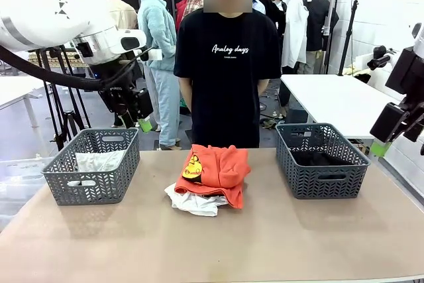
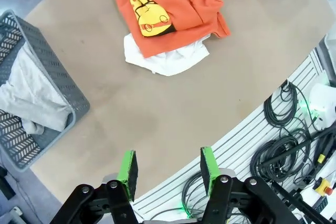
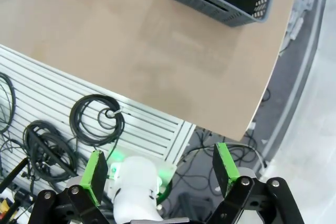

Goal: Sort the tops and bottoms.
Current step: Lift clothes from the center of the table with your left hand.

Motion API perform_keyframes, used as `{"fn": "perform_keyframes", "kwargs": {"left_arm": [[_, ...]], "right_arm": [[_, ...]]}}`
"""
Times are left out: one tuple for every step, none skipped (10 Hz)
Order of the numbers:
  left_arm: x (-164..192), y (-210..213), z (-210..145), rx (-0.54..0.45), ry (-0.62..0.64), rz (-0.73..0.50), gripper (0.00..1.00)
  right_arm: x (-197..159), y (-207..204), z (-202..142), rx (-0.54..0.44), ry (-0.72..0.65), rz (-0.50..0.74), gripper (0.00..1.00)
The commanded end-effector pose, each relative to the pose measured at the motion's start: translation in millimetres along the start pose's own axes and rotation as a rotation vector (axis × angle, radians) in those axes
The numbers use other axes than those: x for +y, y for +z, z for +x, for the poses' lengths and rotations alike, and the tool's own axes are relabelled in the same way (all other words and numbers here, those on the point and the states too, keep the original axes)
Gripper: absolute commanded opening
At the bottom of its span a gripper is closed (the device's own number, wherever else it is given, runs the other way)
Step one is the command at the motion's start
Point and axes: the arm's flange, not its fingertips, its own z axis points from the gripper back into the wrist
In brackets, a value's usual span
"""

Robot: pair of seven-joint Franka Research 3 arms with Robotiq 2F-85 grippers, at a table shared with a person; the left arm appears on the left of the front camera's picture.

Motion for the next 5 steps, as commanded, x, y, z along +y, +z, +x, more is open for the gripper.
{"fn": "perform_keyframes", "kwargs": {"left_arm": [[3.8,-30.6,32.0,-0.038,0.165,-0.056,0.64],[-10.8,-55.0,69.7,-0.091,0.271,-0.096,0.64],[-24.6,-77.2,102.3,-0.078,0.363,-0.122,0.64],[-33.6,-98.8,131.4,-0.073,0.409,-0.083,0.64],[-42.2,-115.5,154.1,-0.039,0.450,-0.073,0.64]], "right_arm": [[0.3,-1.3,-0.7,0.011,-0.002,0.000,1.00],[0.3,-1.3,-0.7,0.011,-0.002,0.000,1.00],[0.3,-1.3,-0.7,0.011,-0.002,0.000,1.00],[0.3,-1.3,-0.7,0.011,-0.002,0.000,1.00],[0.3,-1.3,-0.7,0.011,-0.002,0.000,1.00]]}}
